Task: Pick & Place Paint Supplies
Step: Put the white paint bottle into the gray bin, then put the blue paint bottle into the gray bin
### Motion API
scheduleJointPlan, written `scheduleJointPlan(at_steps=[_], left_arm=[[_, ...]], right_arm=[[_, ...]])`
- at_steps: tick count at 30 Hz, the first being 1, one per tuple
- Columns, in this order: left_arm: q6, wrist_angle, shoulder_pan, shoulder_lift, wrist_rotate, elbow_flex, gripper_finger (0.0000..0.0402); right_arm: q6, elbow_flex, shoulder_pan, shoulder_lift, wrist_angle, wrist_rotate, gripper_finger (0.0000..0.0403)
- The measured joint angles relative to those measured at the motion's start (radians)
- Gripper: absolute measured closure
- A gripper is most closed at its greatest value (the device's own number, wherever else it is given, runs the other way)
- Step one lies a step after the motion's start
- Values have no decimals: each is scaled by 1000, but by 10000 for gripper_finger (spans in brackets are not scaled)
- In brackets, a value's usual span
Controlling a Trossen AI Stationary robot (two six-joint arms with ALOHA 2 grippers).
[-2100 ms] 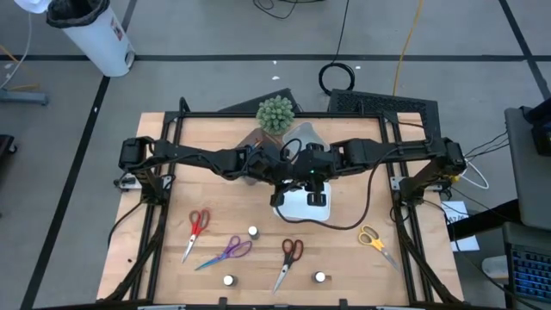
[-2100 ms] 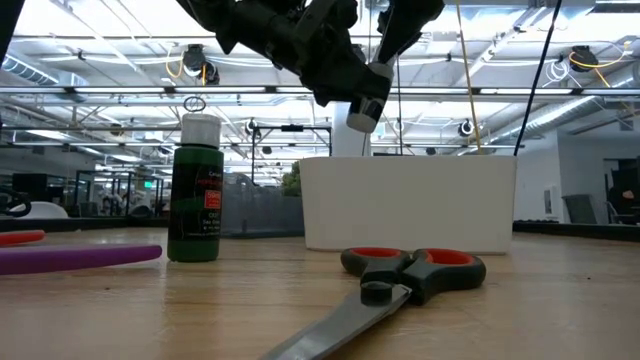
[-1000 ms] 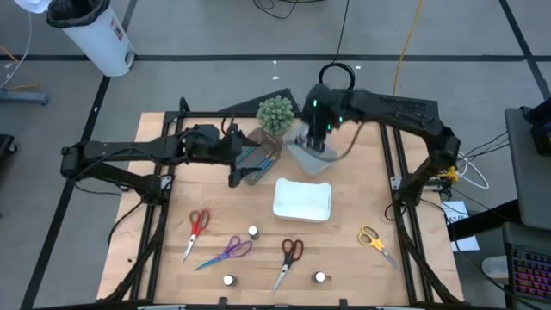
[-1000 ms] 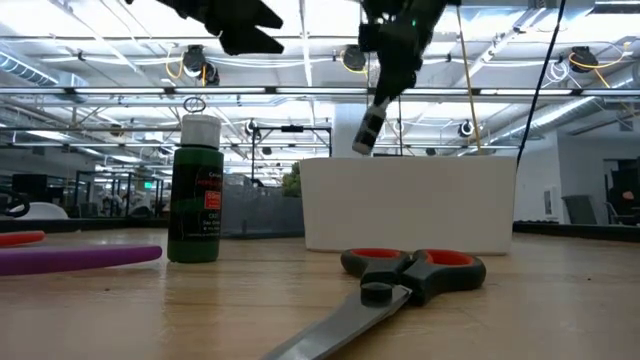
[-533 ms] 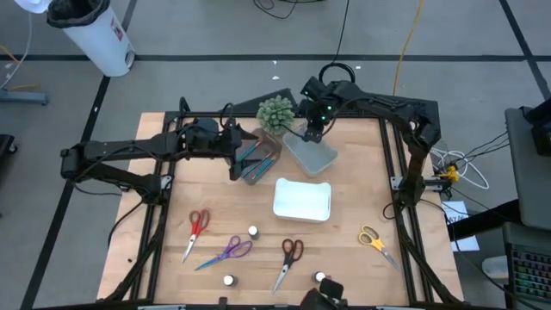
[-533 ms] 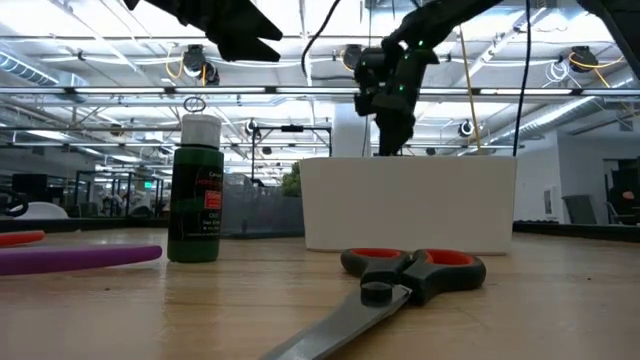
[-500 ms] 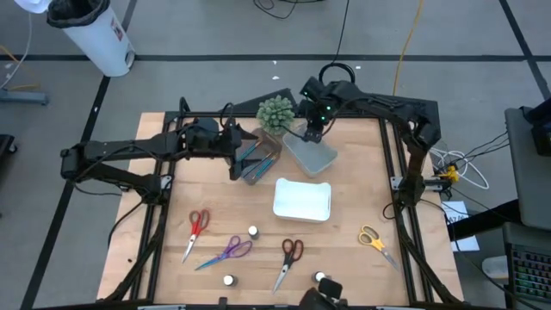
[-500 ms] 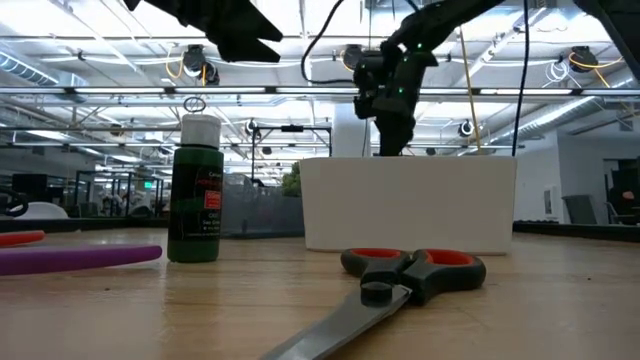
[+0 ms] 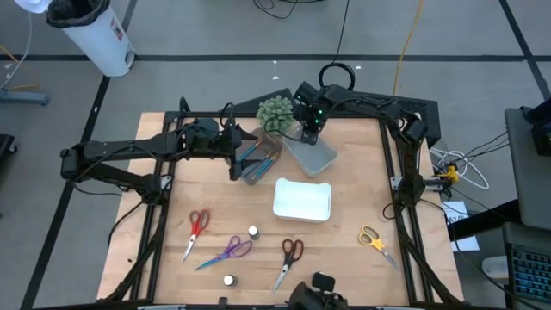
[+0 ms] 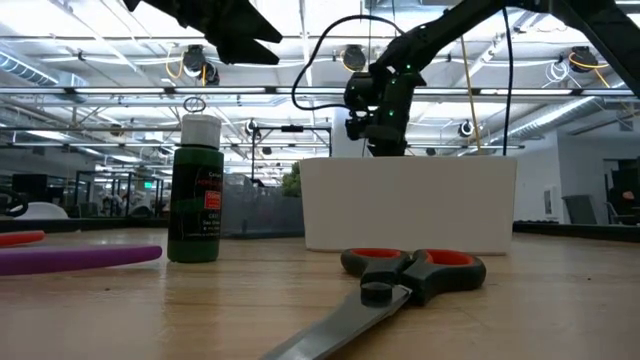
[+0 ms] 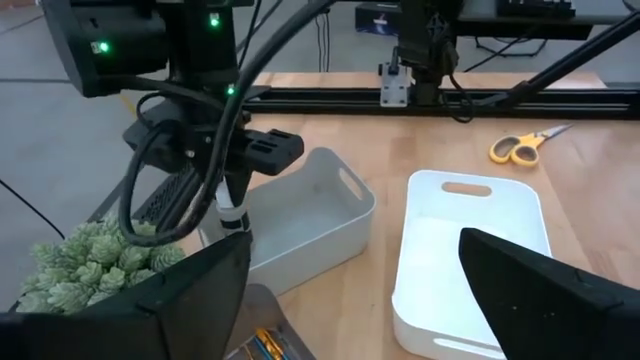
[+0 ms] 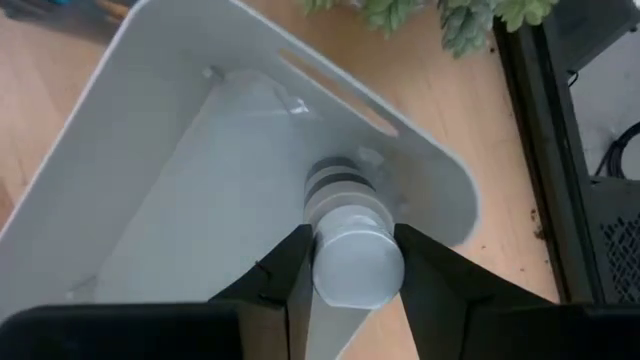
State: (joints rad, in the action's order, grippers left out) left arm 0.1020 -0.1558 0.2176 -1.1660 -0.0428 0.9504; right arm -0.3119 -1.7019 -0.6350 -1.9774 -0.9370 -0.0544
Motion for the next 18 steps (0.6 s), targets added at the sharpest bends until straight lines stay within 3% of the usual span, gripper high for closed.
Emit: scheduleJointPlan(at_steps=[9,14,18], left_arm=[[-3,-7,0,0,0,0,37],[-3,-6,0,0,0,0,31],[-6,-6,0,0,0,0,28]], right_arm=[[2,4,26,7,28,8,187],[-21,5,51,23,0,8,168],[-50,5,84,74,-40,80,173]])
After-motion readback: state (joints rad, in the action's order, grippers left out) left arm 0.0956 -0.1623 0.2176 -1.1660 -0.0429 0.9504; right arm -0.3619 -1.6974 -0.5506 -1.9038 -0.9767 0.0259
